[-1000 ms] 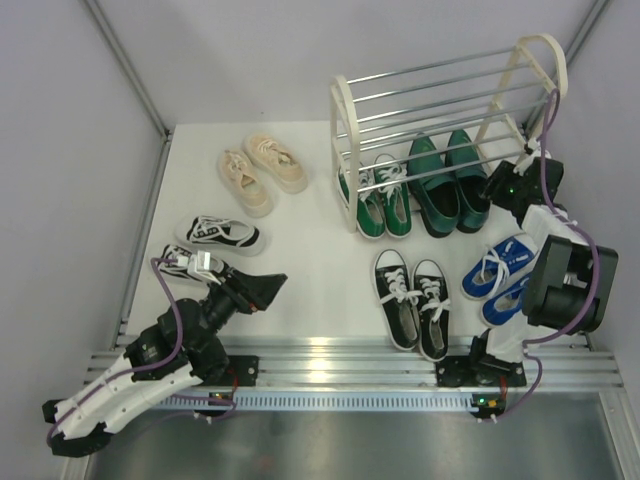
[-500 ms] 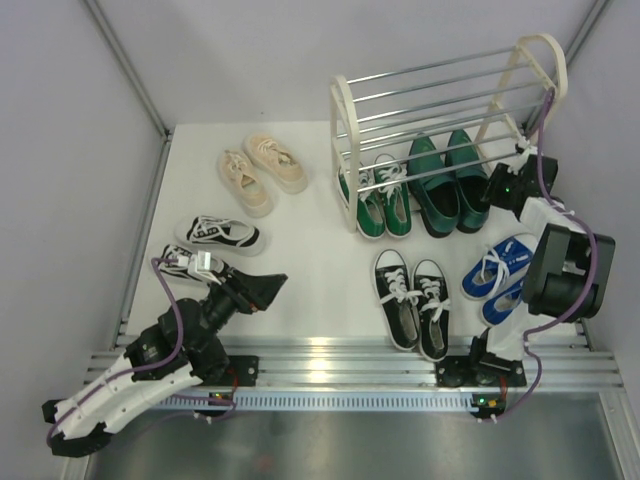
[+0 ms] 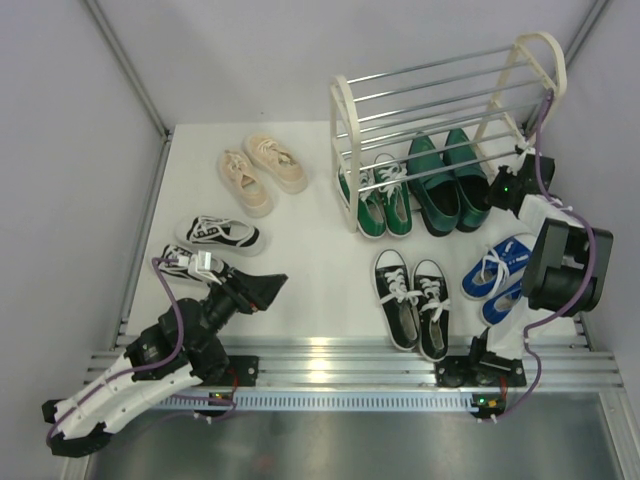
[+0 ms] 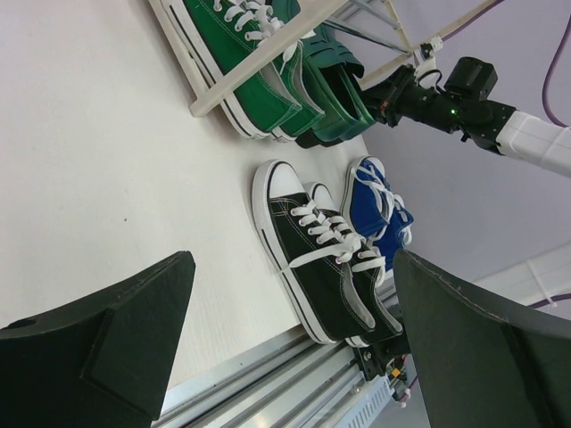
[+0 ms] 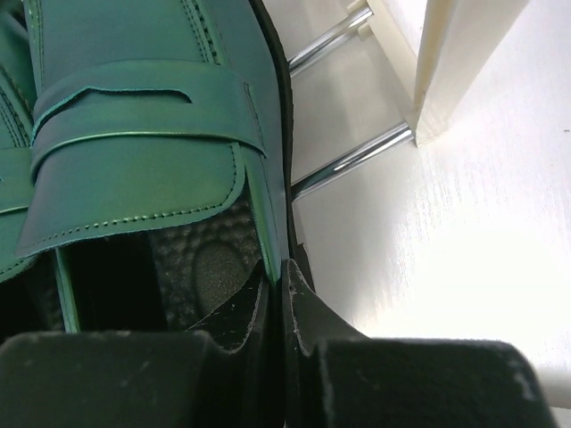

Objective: Place and organize the shoes onto the shoe shelf
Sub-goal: Place the shoe at the shoe shelf, then pick up the shoe at the center of the board.

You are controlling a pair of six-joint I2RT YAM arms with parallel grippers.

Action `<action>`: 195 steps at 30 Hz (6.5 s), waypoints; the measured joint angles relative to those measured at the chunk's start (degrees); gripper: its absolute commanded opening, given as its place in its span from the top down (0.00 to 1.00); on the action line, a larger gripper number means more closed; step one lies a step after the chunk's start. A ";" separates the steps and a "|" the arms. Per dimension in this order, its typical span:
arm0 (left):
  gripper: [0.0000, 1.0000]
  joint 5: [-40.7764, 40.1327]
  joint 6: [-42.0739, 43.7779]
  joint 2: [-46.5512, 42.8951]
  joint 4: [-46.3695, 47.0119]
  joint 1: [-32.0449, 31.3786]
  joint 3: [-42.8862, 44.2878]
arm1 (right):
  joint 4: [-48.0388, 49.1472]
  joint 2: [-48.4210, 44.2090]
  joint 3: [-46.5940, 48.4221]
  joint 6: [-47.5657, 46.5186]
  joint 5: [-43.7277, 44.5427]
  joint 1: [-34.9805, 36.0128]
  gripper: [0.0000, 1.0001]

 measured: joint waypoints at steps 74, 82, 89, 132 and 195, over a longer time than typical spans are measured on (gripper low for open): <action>0.02 0.09 0.68 0.72 -0.02 0.00 0.33 | 3.21 -9.27 3.08 -11.28 -0.94 2.14 0.56; 0.02 0.28 1.60 -0.42 -0.48 0.00 0.42 | -10.27 -12.92 1.42 -32.52 -12.83 -1.95 1.00; 0.02 0.33 1.70 -0.42 -0.50 0.00 0.42 | -15.98 -7.50 2.25 -42.77 -19.17 -4.33 1.00; 0.02 0.46 1.62 -0.42 -1.42 0.00 0.42 | -28.46 0.48 3.91 -51.15 -21.27 -6.67 1.00; 0.34 10.19 -6.25 98.84 14.80 -16.50 44.35 | -59.65 -36.79 -8.09 -67.25 -43.63 -9.88 0.25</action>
